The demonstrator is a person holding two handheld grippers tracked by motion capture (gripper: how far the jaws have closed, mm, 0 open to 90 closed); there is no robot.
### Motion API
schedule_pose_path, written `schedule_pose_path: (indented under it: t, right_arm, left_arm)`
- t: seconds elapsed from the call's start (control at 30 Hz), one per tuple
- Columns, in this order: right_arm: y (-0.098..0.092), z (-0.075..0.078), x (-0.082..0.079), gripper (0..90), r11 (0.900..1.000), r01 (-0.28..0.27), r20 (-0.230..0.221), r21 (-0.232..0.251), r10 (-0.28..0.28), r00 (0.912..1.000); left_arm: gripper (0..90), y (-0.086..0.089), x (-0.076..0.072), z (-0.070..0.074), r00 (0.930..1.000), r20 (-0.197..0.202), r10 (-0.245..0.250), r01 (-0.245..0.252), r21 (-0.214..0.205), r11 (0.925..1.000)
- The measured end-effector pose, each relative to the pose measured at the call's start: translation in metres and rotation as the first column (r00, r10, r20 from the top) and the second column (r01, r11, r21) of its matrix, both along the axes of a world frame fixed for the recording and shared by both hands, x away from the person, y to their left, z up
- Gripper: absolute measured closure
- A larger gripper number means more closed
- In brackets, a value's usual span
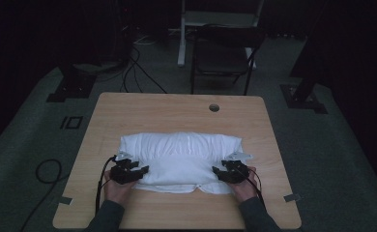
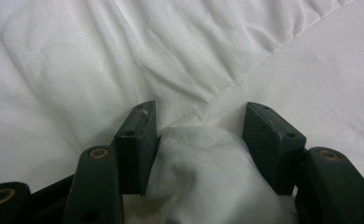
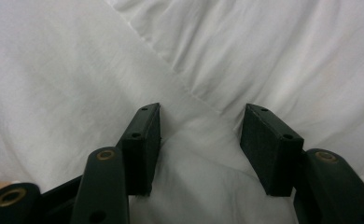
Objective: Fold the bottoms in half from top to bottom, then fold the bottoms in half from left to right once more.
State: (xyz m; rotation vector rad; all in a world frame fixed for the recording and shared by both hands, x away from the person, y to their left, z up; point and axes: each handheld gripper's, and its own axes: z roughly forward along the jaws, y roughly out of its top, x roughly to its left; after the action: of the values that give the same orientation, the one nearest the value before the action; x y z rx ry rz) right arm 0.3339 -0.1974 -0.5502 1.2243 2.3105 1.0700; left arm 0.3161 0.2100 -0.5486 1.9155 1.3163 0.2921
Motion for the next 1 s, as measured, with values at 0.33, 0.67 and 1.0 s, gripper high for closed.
schedule_pose_path:
  t: [0.33, 0.67, 1.0]
  right_arm:
    - [0.0, -0.001, -0.003, 47.0, 1.0, -0.008, 0.007, 0.003, 0.008, 0.9999]
    - [-0.001, -0.001, -0.003, 46.7, 0.9999, -0.008, 0.001, 0.013, 0.008, 1.0]
    - [0.0, -0.001, -0.002, 45.8, 0.9998, -0.001, -0.004, 0.017, 0.001, 1.0]
  left_arm:
    - [45.5, 0.002, -0.014, -0.003, 0.9999, 0.011, 0.013, -0.013, -0.025, 0.9996]
    - [32.9, 0.011, -0.017, 0.013, 0.9932, 0.051, 0.105, -0.104, -0.02, 0.9944]
    - [8.6, 0.062, 0.006, 0.032, 0.9449, 0.002, 0.327, -0.326, -0.084, 0.9416]
